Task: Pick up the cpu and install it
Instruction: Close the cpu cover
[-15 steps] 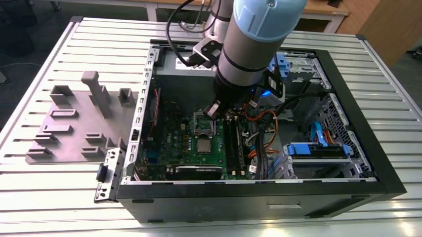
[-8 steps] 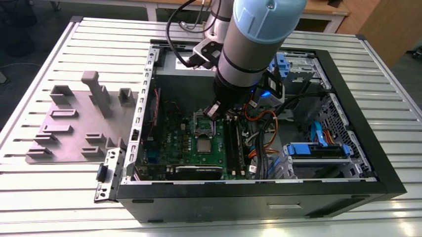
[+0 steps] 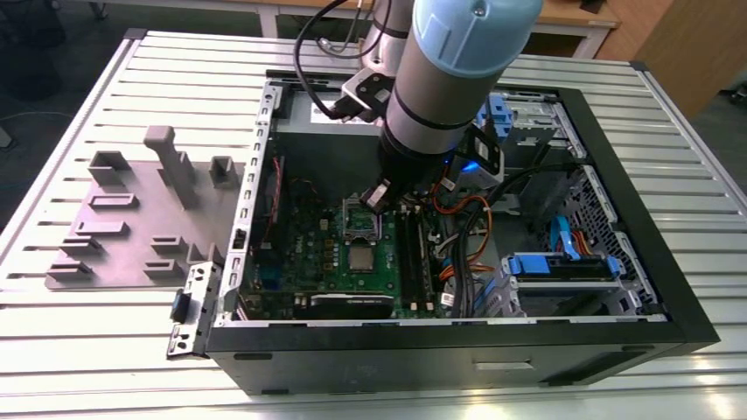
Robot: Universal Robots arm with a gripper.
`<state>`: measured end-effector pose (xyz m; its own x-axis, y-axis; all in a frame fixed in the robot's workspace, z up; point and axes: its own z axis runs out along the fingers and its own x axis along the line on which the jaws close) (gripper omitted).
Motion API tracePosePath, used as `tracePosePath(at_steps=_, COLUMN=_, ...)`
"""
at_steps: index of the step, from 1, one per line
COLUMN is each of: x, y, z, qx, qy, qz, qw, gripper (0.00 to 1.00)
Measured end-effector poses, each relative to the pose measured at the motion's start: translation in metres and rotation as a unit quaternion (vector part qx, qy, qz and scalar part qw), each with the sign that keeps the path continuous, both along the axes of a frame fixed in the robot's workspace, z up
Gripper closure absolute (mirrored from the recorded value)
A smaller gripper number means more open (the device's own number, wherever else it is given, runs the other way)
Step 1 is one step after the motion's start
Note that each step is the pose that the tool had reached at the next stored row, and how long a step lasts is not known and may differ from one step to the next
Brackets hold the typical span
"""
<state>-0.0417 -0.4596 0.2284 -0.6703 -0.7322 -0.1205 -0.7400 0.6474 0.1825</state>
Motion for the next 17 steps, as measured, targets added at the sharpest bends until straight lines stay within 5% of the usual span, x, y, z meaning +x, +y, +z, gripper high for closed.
tracePosePath(at_steps=1, x=0.0000, y=-0.0002, z=-0.0003, qx=0.0012, qy=0.0001, qz=0.000, qw=1.00000, gripper=0.89)
tracePosePath(at_steps=4, x=0.0000, y=-0.0003, z=-0.0012, qx=0.0229, qy=0.0000, qz=0.000, qw=0.99974, gripper=0.89)
tracePosePath(at_steps=5, x=0.0003, y=-0.0002, z=-0.0024, qx=0.0248, qy=-0.0001, qz=0.000, qw=0.99969, gripper=0.89)
tracePosePath(at_steps=14, x=0.0056, y=0.0006, z=-0.0151, qx=0.0247, qy=0.0001, qz=0.002, qw=0.99969, gripper=0.89)
tracePosePath(at_steps=17, x=0.0056, y=0.0006, z=-0.0162, qx=0.0251, qy=0.0006, qz=0.025, qw=0.99937, gripper=0.89)
